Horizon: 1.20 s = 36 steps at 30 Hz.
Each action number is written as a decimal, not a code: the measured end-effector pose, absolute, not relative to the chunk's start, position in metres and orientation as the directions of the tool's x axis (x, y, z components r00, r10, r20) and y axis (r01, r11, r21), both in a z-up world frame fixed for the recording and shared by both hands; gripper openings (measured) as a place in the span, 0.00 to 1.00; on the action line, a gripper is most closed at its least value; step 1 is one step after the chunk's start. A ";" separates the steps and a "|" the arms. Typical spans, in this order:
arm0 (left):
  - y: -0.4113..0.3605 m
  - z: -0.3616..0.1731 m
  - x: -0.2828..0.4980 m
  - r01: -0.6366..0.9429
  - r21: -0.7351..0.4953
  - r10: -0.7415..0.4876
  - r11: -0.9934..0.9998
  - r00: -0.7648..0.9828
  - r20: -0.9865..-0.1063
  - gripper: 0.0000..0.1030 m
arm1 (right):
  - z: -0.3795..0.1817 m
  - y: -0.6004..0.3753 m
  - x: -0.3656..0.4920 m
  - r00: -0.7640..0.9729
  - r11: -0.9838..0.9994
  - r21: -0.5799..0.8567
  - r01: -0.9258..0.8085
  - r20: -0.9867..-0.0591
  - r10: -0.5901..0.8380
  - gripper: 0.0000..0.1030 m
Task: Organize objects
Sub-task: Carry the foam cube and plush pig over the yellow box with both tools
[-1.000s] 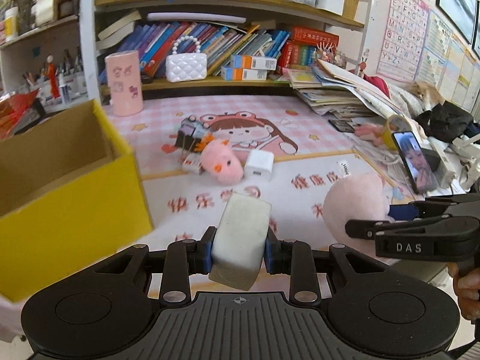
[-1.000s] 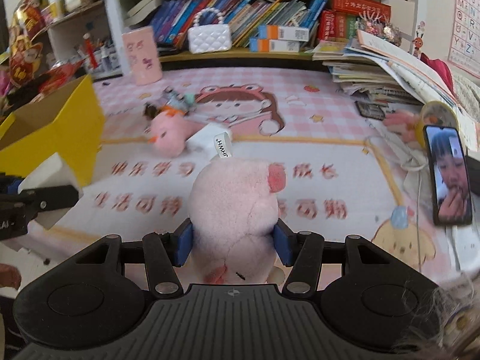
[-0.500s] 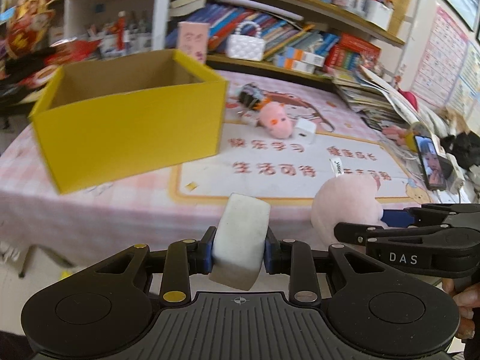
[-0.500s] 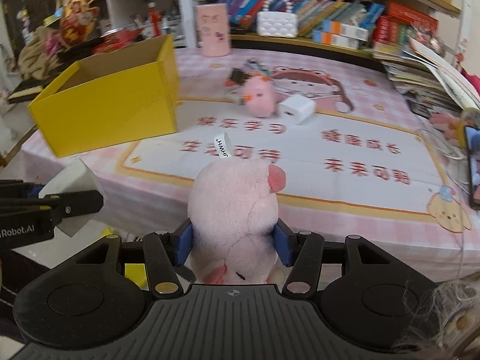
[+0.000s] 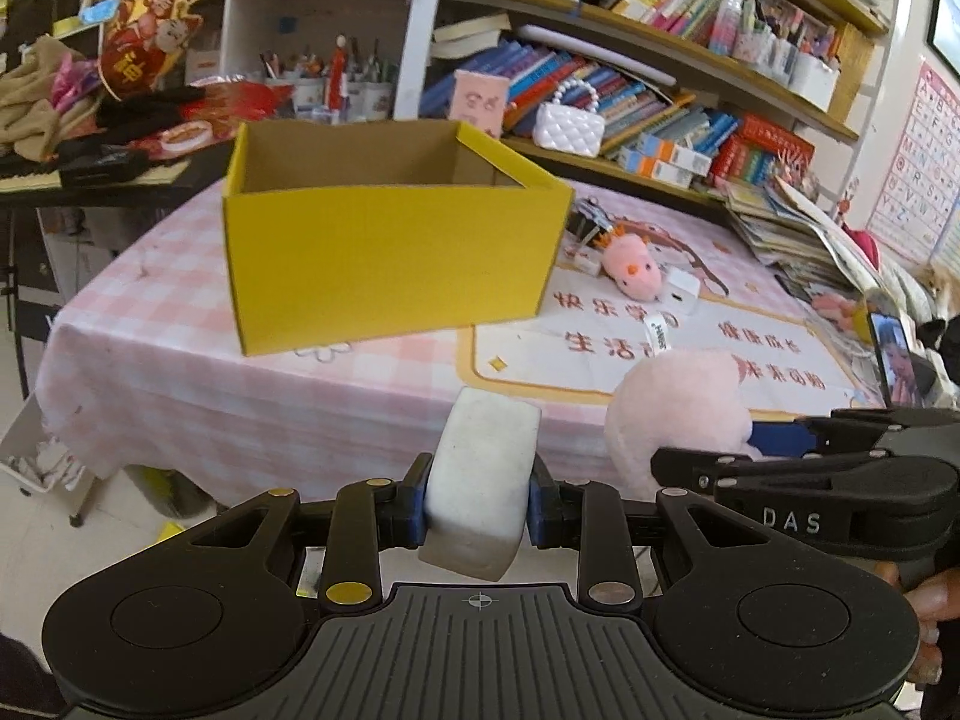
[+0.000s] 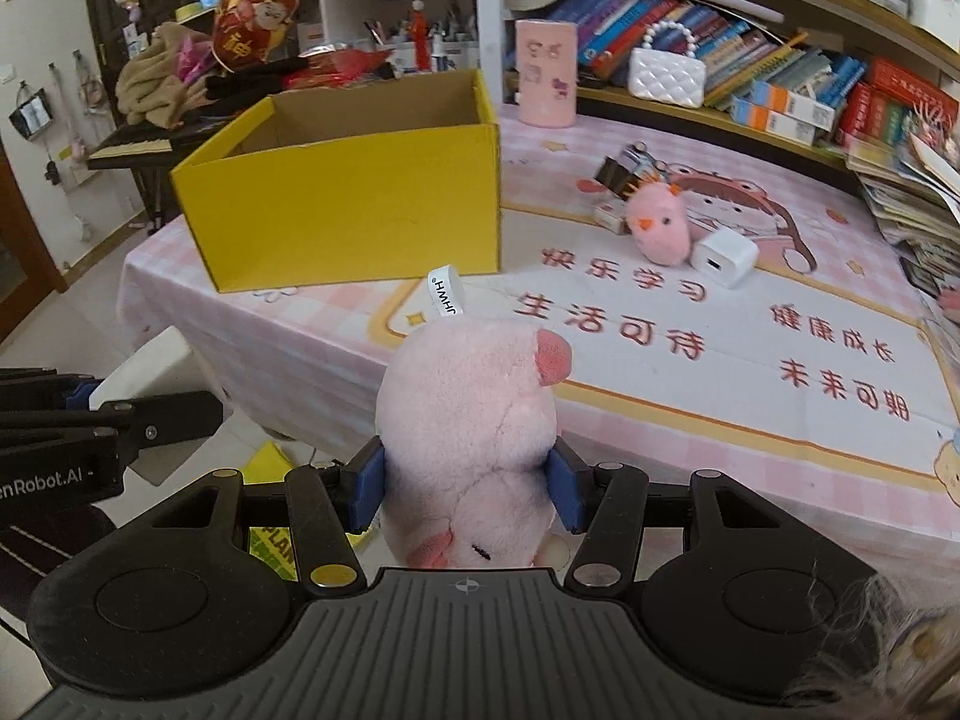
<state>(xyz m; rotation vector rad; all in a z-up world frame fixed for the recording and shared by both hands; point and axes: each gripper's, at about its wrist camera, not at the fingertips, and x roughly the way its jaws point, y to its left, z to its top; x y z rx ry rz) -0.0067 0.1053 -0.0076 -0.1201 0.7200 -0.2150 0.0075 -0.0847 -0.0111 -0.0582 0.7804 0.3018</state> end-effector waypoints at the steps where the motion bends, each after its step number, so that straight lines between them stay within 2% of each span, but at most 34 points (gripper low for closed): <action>1: 0.107 -0.006 -0.006 0.149 -0.183 -0.233 0.972 0.736 -0.636 0.27 | -0.010 -0.082 0.008 0.670 0.954 0.059 -0.293 -0.699 0.249 0.50; 14: 0.121 0.017 0.014 0.144 -0.190 -0.229 0.971 0.790 -0.568 0.27 | 0.006 -0.068 0.024 0.669 0.943 0.078 -0.322 -0.686 0.285 0.50; 20: 0.128 0.038 0.035 0.128 -0.188 -0.209 0.974 0.827 -0.521 0.27 | 0.030 -0.061 0.045 0.695 0.931 0.099 -0.352 -0.639 0.331 0.50; 27: 0.141 0.063 0.077 0.093 -0.163 -0.158 0.982 0.878 -0.452 0.27 | 0.070 -0.052 0.090 0.752 0.912 0.094 -0.400 -0.534 0.385 0.50; 31: 0.142 0.062 0.107 0.069 -0.124 -0.118 0.990 0.879 -0.462 0.27 | 0.082 -0.044 0.129 0.776 0.913 0.067 -0.402 -0.505 0.378 0.50; 36: 0.138 0.043 0.147 0.031 -0.082 -0.069 0.996 0.849 -0.524 0.27 | 0.081 -0.028 0.174 0.773 0.900 0.046 -0.434 -0.494 0.398 0.50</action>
